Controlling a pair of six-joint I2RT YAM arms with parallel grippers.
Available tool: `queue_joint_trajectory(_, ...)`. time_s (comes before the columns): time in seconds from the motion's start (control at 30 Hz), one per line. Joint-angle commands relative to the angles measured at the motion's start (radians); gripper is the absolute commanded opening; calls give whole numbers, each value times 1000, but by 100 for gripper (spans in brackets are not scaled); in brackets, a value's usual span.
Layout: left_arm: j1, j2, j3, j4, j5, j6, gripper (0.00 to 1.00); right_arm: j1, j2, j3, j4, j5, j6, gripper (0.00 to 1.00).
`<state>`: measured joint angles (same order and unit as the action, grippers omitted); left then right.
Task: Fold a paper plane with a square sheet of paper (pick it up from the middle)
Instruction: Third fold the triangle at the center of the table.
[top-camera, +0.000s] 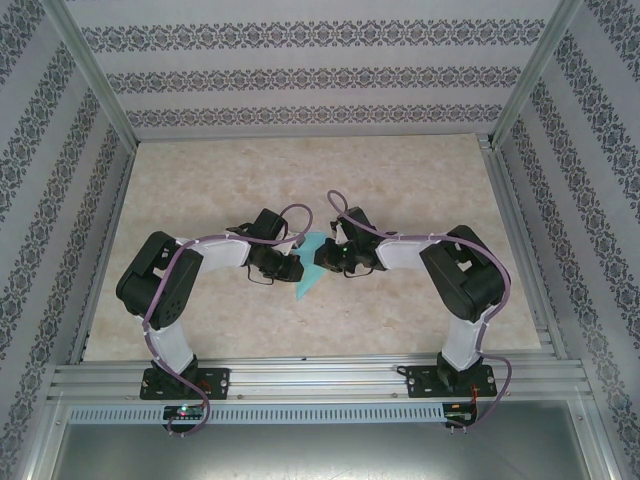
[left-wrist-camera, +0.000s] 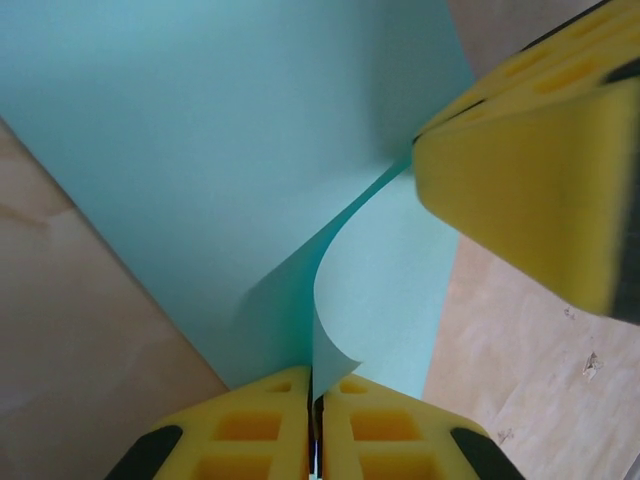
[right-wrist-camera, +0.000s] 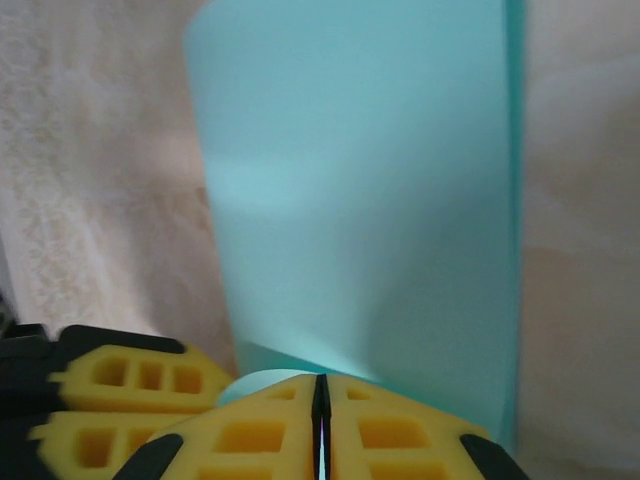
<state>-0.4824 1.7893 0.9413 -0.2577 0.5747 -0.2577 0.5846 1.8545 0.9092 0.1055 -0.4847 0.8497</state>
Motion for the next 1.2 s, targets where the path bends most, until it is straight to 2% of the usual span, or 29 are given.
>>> queue_joint_trajectory(0.0, 6, 8, 23, -74, -21, 16, 15, -2, 31, -20, -21, 40, -5, 12)
queue_joint_trajectory(0.1, 7, -38, 40, -91, -31, -1, 24, -1, 35, -34, -30, 59, -8, 11)
queue_joint_trajectory(0.17, 6, -76, 55, -113, -67, -13, 34, 0, 34, -38, -37, 69, -6, 11)
queue_joint_trajectory(0.33, 7, -179, 38, -134, -132, -77, 43, 1, 26, -32, -49, 79, -5, 11)
queue_joint_trajectory(0.4, 5, -225, 12, -119, -106, -116, 40, 2, 25, -24, -67, 87, -7, 11)
queue_joint_trajectory(0.5, -7, -281, -44, -47, 6, -178, 32, 1, 25, -19, -80, 94, -12, 11)
queue_joint_trajectory(0.7, -53, -207, -56, 18, 188, -239, 22, 0, 25, -11, -103, 98, -18, 11)
queue_joint_trajectory(0.8, -61, -163, -54, 30, 156, -243, 21, 0, 24, -6, -117, 103, -24, 10)
queue_joint_trajectory(0.93, -61, -77, -18, 36, 203, -232, 20, 0, 25, -2, -128, 107, -29, 11)
queue_joint_trajectory(1.17, -59, 13, 21, -71, 140, -170, 15, -2, 28, 4, -145, 115, -34, 11)
